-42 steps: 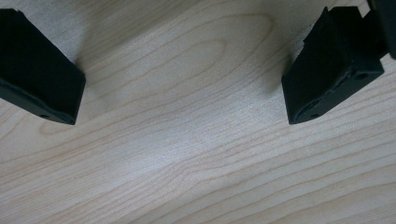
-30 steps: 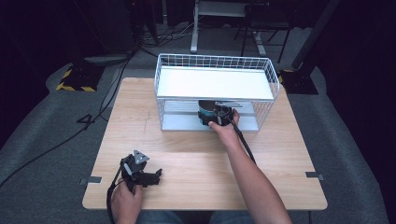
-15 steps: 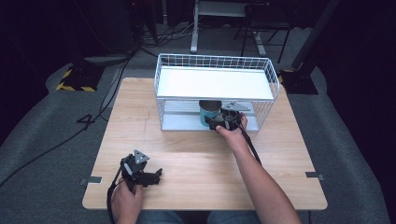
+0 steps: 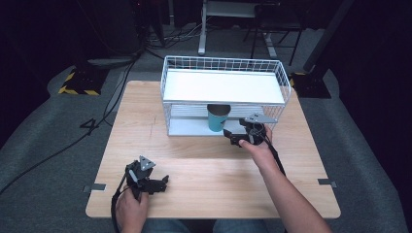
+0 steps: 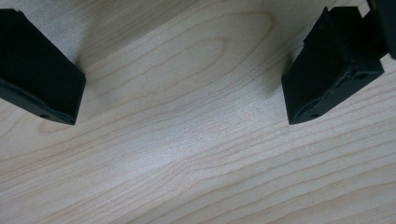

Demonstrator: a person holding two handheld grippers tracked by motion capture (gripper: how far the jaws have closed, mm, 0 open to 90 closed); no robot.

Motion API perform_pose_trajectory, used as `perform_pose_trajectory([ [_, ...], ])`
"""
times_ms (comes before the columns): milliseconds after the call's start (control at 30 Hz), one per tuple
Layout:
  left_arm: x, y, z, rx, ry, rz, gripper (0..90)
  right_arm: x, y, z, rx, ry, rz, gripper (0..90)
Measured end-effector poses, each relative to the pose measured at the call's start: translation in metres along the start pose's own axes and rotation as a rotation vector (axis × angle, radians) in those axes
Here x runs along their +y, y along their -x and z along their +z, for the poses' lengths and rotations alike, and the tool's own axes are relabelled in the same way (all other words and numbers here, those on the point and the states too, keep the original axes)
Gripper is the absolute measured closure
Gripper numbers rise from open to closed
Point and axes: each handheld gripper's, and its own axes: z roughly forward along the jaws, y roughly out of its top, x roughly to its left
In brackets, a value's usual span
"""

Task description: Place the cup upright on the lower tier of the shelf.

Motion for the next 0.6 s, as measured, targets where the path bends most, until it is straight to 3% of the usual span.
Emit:
perform_pose_trajectory([
  [267, -0.001, 0.0, -0.001, -0.006, 0.0, -0.001, 0.0, 0.003, -0.003, -0.045, 0.054, -0.013, -0.072, 15.8],
  [367, -0.001, -0.001, -0.001, -0.013, 0.0, 0.007, 0.0, -0.002, -0.001, -0.06, 0.087, -0.018, -0.075, 15.8],
  [600, -0.001, -0.003, -0.001, -0.026, 0.0, 0.025, 0.0, -0.018, 0.008, -0.092, 0.116, -0.056, -0.089, 15.9],
])
